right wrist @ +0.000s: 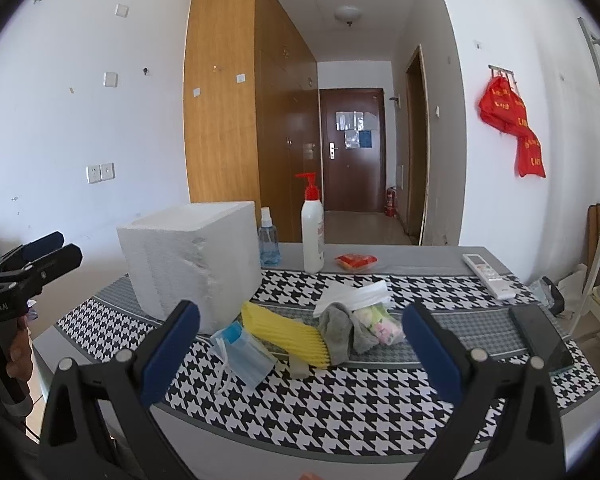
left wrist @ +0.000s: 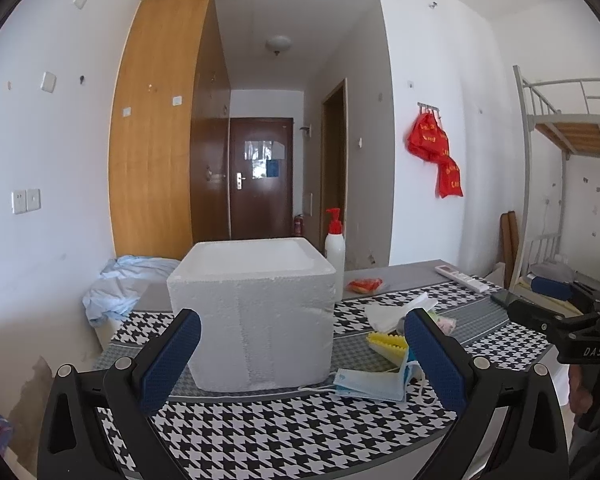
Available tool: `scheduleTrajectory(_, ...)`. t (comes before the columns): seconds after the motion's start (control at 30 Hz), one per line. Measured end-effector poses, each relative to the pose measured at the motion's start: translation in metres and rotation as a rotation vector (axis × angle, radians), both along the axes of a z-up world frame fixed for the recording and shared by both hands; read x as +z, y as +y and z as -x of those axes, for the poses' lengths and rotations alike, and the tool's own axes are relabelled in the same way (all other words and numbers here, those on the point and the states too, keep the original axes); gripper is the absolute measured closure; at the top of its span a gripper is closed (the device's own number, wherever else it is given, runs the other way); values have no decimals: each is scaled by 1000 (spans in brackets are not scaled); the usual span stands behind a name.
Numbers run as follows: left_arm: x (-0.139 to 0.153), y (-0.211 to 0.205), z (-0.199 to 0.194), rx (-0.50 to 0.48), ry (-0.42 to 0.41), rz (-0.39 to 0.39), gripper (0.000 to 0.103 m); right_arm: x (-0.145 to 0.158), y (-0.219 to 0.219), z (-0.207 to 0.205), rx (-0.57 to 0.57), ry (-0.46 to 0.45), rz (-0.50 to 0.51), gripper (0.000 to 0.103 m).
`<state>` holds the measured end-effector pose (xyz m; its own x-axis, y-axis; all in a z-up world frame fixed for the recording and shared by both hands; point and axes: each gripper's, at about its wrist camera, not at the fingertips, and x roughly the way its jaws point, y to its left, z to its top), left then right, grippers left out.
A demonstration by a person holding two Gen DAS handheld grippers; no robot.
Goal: Organize soft objects
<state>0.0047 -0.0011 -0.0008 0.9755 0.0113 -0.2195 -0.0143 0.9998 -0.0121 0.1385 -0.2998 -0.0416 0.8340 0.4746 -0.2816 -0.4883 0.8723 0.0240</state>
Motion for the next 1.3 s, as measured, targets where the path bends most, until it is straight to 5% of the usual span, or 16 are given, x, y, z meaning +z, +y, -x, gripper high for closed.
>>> scheduleTrajectory(1.3,-1,1,-16,-32,24,1,1,-1,1,-9,-17,11,4,1)
